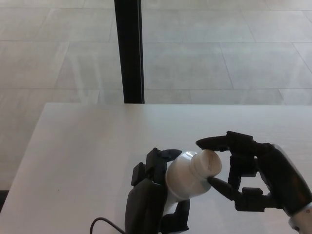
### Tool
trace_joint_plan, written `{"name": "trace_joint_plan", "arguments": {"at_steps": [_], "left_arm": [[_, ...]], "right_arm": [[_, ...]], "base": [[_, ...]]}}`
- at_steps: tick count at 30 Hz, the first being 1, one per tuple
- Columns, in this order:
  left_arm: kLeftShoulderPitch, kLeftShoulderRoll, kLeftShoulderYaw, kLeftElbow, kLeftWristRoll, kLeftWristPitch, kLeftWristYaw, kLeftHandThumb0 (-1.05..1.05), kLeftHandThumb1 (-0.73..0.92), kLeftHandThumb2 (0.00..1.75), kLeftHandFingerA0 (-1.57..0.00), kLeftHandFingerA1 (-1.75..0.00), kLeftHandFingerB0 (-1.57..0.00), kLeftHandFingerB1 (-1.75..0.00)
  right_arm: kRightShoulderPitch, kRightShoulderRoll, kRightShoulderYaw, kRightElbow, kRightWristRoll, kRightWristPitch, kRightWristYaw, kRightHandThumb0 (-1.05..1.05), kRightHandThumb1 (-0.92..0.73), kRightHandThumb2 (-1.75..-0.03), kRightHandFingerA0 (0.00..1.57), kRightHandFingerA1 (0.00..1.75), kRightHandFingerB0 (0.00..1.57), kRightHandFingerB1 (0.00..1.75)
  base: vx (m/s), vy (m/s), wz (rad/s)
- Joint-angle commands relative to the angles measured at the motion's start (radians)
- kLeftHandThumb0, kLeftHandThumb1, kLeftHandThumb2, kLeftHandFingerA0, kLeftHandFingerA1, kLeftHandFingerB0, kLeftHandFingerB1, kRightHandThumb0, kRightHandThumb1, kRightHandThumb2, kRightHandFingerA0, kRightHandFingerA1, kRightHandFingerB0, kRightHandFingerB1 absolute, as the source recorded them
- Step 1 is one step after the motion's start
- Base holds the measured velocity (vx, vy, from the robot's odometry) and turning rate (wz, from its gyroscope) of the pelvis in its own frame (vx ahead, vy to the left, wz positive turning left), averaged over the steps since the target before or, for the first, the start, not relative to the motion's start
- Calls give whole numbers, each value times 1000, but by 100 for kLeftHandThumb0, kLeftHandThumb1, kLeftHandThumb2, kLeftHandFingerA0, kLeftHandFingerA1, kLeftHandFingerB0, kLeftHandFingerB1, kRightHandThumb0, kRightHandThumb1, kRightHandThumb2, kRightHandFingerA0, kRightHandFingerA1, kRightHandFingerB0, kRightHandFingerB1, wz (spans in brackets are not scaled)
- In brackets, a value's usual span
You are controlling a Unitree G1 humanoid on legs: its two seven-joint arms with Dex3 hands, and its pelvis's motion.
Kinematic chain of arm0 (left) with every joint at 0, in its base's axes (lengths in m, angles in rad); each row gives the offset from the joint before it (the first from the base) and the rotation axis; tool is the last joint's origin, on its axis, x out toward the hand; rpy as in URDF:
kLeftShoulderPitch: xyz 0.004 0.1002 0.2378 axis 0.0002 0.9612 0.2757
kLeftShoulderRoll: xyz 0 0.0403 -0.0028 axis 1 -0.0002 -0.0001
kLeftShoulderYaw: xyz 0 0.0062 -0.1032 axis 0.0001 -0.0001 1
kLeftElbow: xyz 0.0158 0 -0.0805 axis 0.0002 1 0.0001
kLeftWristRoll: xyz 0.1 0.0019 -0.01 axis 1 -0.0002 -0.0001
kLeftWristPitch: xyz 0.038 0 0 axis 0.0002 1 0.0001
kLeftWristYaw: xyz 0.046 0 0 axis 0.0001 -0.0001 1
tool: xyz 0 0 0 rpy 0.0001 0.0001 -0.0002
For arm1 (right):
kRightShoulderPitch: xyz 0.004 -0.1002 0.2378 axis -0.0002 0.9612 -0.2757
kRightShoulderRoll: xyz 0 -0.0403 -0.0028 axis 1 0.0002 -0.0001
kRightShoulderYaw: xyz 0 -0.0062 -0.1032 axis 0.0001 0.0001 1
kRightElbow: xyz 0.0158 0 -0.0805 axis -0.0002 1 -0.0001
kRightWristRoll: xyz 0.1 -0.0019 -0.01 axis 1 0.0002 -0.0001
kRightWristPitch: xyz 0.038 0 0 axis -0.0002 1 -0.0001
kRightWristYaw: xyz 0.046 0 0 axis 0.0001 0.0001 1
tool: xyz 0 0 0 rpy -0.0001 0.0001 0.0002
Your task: The robot uses its left hand to to lift the bottle kept on the middle of the desk and tilts it towards its right hand. It then uses its right hand to rotate its cap to open it and places the bottle and cap back on the desk
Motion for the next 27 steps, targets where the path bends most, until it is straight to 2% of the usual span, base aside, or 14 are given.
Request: {"name": "trace_joint_plan", "arguments": {"at_steps": [1, 3, 4, 7, 8, 10, 12, 13, 21, 22, 23, 25, 26, 27], "left_arm": [[14, -6, -1, 17, 16, 33, 11, 13, 73, 133, -110, -121, -102, -114], [19, -5, -3, 17, 17, 33, 11, 12, 73, 133, -110, -121, -102, -114], [17, -3, -4, 23, 16, 22, 15, 17, 58, 143, -108, -175, -89, -145], [19, -3, -4, 23, 15, 19, 15, 17, 58, 144, -107, -175, -89, -145], [18, -3, -5, 25, 17, 21, 16, 22, 58, 138, -91, -175, -80, -154], [19, -4, -3, 17, 21, 43, 10, 18, 60, 142, -106, -175, -87, -144], [24, 0, -2, 20, 22, 29, 15, 23, 60, 135, -91, -175, -79, -152], [26, 3, -1, 22, 23, 22, 17, 20, 59, 139, -107, -174, -86, -143], [30, 9, -5, 39, 36, -1, 36, 19, 61, 136, -112, -175, -90, -145], [36, 3, -4, 34, 32, 2, 34, 18, 62, 135, -112, -175, -91, -145], [37, 2, -4, 35, 30, 2, 32, 16, 63, 133, -112, -175, -91, -145], [37, 0, 2, 39, 23, -4, 32, 7, 67, 120, -111, -175, -91, -147], [38, -1, 1, 38, 23, -3, 30, 6, 72, 109, -91, -175, -81, -157], [40, 0, 2, 35, 23, -3, 27, 6, 72, 109, -91, -175, -81, -157]], "right_arm": [[12, -20, -16, 16, -29, -44, -15, -32, -64, -69, 96, 157, 94, 63], [17, -22, -15, 14, -28, -46, -10, -31, -64, -69, 96, 156, 94, 63], [14, -25, -15, 16, -21, -51, 0, -31, -64, -67, 97, 155, 95, 63], [13, -28, -16, 18, -22, -57, 4, -31, -65, -66, 98, 153, 95, 63], [12, -31, -17, 14, -20, -55, 7, -32, -65, -66, 98, 153, 95, 64], [2, -37, -19, 18, -11, -66, 17, -32, -64, -69, 99, 153, 95, 66], [-7, -48, -23, 9, -2, -59, 33, -36, -63, -71, 99, 153, 95, 69], [-9, -55, -25, 2, 4, -50, 44, -36, -64, -70, 98, 154, 93, 70], [-15, -118, -10, -46, 2, -5, 116, -37, -62, -68, 97, 165, 93, 67], [-16, -132, 1, -50, -1, -10, 134, -39, -46, -94, 123, 135, 85, 76], [-16, -138, 5, -52, -1, -5, 141, -37, -64, -67, 95, 168, 92, 67], [-20, -150, 23, -50, -5, -13, 155, -36, -61, -70, 91, 161, 94, 68], [-21, -152, 25, -45, -6, -20, 154, -37, -59, -71, 95, 162, 94, 68], [-25, -153, 30, -39, -8, -30, 152, -37, -59, -71, 95, 162, 94, 68]], "base": [[0, 0, 0], [0, 0, 0], [0, 0, 0], [0, 0, 0], [0, 0, 0], [0, 0, 0], [0, 0, 0], [0, 0, 0], [0, 0, 0], [0, 0, 0], [0, 0, 0], [0, 0, 0], [0, 0, 0], [0, 0, 0]]}}
